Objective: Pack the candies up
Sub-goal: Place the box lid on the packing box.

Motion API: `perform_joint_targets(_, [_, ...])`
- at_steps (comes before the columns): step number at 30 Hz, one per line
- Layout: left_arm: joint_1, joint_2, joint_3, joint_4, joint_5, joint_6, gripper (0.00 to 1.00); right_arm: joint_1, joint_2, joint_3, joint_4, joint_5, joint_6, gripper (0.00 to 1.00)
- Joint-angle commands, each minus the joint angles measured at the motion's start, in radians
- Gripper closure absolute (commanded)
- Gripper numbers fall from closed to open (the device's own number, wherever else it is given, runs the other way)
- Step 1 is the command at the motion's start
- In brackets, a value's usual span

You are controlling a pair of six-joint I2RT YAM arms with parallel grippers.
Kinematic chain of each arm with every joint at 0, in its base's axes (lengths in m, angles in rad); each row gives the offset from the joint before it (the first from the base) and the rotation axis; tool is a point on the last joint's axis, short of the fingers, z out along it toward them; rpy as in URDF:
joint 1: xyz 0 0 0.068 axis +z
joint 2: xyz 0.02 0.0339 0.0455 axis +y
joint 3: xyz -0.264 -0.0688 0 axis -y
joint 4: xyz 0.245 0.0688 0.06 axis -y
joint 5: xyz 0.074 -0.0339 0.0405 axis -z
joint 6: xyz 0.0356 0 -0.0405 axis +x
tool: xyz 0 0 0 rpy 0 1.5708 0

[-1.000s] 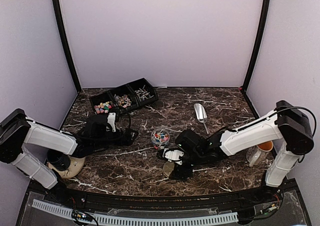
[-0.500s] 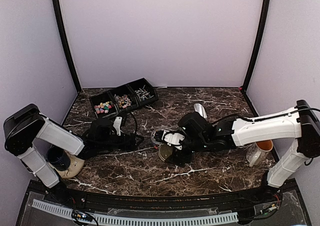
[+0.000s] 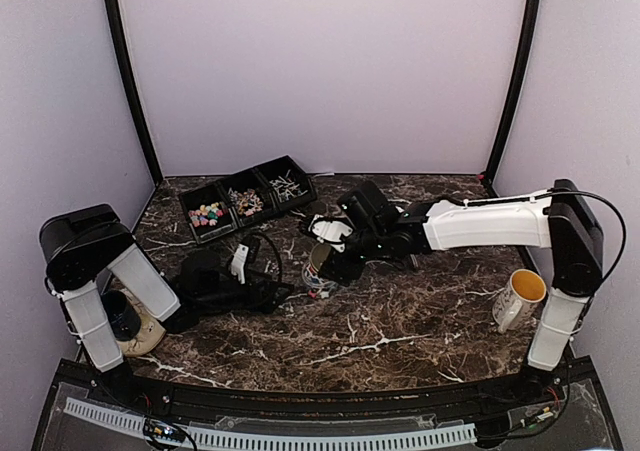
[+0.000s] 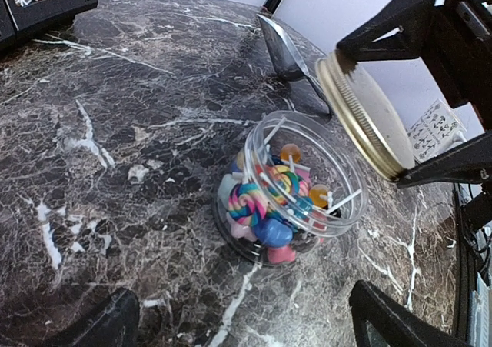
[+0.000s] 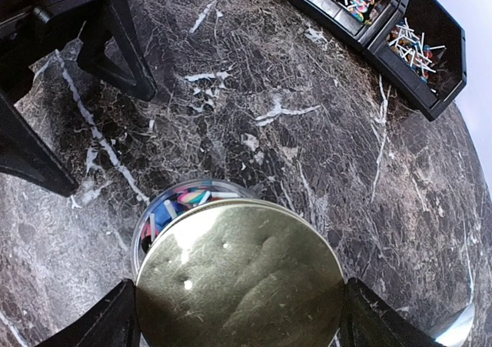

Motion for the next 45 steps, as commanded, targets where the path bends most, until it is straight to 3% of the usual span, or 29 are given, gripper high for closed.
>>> perform_joint_targets(1, [-0.001, 0.039, -0.003, 0.17, 0.04, 0.025, 0.02, -0.008, 0.047, 0.066, -0.03, -0.041, -0.028, 0.21])
perform_joint_targets(19, [-0.001, 0.183, -0.041, 0.442, 0.024, -0.009, 0.02, -0.031, 0.152, 0.176, -0.109, -0.135, 0.014, 0.2])
perform_joint_targets(45, [-0.002, 0.197, -0.042, 0.463, 0.024, -0.015, 0.01, -0.047, 0.212, 0.211, -0.145, -0.15, 0.053, 0.19])
